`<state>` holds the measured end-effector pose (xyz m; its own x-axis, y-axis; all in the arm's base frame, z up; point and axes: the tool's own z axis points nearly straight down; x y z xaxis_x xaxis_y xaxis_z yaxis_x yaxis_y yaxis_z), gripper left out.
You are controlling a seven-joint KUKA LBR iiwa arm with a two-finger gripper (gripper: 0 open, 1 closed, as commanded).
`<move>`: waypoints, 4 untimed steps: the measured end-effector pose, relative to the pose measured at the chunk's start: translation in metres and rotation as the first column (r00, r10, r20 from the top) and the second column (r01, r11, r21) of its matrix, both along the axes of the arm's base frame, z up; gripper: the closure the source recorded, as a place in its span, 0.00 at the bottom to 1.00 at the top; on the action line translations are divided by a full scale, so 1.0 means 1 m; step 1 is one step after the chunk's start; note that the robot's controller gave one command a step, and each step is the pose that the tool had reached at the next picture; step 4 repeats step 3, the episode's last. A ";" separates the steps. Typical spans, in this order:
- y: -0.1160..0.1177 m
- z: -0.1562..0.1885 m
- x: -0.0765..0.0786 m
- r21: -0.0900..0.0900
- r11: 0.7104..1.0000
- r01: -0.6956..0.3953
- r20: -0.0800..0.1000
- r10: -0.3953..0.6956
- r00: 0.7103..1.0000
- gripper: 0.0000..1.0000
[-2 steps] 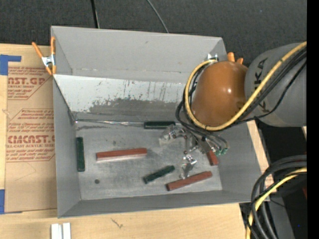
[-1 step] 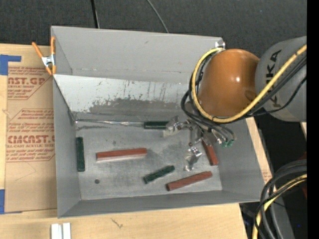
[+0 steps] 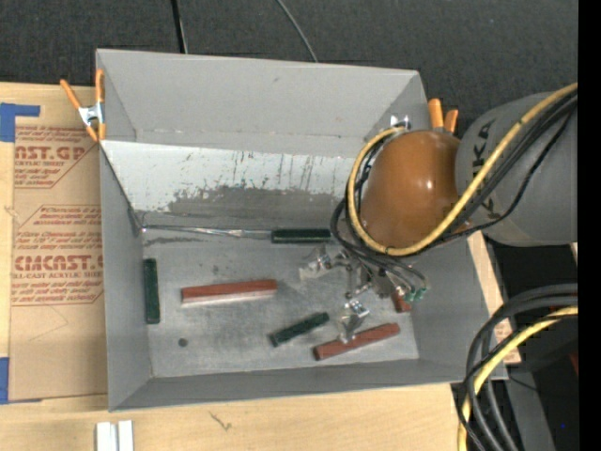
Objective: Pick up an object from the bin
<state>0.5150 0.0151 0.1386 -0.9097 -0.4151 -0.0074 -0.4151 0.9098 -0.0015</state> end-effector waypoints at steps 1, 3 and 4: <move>-0.019 -0.063 -0.020 -0.001 0.961 -0.277 0.005 0.277 0.961 1.00; -0.005 0.076 0.006 -0.001 0.967 -0.256 -0.005 0.256 0.967 1.00; -0.005 0.076 0.006 -0.001 0.967 -0.256 -0.005 0.256 0.967 1.00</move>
Offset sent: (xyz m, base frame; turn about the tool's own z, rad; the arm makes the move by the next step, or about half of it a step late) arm 0.0000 0.0000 0.0000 0.0000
